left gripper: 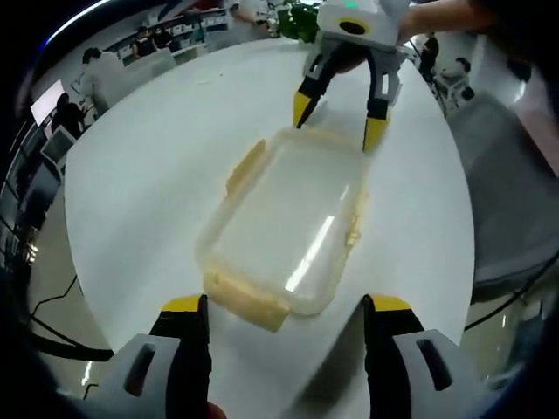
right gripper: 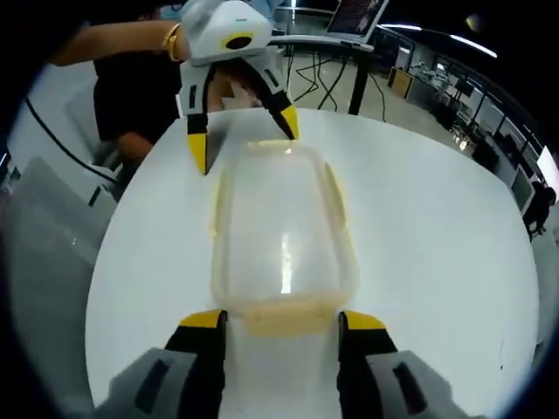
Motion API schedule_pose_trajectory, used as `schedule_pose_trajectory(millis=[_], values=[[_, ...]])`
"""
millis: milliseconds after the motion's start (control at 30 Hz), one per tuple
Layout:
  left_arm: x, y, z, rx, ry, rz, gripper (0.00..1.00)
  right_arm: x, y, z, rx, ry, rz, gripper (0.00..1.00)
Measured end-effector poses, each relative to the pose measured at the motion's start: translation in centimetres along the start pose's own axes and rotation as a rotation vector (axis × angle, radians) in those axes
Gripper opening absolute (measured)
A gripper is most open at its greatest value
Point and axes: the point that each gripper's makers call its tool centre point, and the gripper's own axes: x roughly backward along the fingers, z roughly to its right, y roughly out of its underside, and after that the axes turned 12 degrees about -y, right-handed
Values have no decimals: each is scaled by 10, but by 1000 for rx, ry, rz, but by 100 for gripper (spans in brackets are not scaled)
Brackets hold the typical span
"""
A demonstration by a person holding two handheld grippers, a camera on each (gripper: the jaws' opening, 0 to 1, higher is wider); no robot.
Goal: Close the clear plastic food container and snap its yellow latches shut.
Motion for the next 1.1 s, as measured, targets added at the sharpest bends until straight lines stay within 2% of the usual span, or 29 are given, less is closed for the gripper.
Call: schedule_pose_trajectory(millis=[367, 433, 467, 633, 833, 1100], values=[[3, 1, 0, -67, 35, -18, 68, 0, -1, -2, 41, -25, -21, 44], [3, 0, -1, -79, 41, -22, 66, 1, 0, -1, 50, -31, -26, 39], [4, 0, -1, -83, 42, -21, 64, 2, 1, 0, 29, -25, -22, 37], [4, -1, -6, -87, 46, -21, 57, 2, 0, 0, 46, -29, -27, 37], [3, -3, -7, -128, 62, -41, 58, 2, 0, 0, 49, -32, -24, 37], [2, -5, -8, -231, 111, -79, 54, 1, 0, -1, 51, -33, -23, 37]])
